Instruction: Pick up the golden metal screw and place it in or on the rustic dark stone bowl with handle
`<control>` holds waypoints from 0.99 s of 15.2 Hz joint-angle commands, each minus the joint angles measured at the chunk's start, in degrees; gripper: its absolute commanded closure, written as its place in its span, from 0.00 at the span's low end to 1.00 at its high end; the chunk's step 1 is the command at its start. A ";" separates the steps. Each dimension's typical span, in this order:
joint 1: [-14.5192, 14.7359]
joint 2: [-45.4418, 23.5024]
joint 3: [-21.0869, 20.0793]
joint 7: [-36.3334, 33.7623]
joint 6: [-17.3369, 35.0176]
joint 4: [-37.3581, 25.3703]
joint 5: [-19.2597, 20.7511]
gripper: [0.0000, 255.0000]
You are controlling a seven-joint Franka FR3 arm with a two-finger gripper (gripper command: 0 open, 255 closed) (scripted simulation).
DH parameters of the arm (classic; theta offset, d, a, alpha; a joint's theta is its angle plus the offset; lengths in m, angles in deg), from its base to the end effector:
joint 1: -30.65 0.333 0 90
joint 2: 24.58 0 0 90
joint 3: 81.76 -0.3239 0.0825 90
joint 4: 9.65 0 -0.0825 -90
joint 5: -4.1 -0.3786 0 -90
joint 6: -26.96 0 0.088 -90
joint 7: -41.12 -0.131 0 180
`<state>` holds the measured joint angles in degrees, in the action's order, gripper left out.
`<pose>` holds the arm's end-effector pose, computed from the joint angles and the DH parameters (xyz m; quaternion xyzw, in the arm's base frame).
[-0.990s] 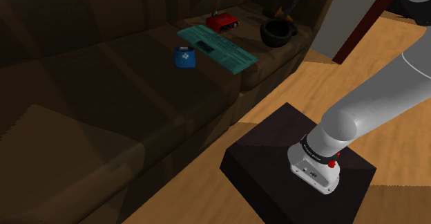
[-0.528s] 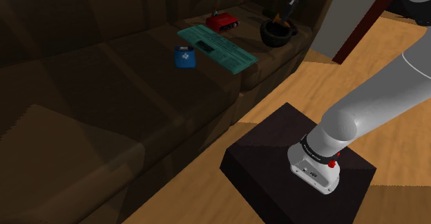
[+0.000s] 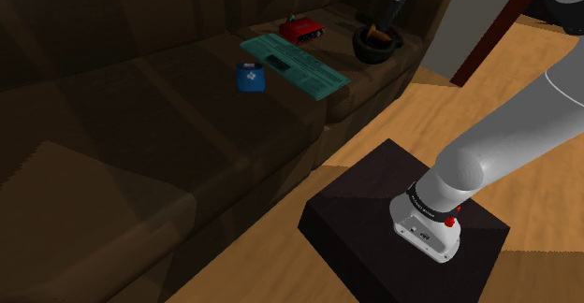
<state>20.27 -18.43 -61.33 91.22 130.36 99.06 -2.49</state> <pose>0.4550 -0.2644 0.5299 -0.9851 -0.1550 -0.0512 0.0544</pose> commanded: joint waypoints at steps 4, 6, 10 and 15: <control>-0.08 0.02 0.11 -0.04 -1.92 -1.89 0.06 0.00; -0.25 -0.21 0.35 -0.05 -5.80 -5.96 0.08 0.00; -0.33 -0.40 0.47 -0.03 -7.35 -7.67 0.04 0.00; -0.32 -0.40 0.47 -0.03 -7.35 -7.67 0.04 0.00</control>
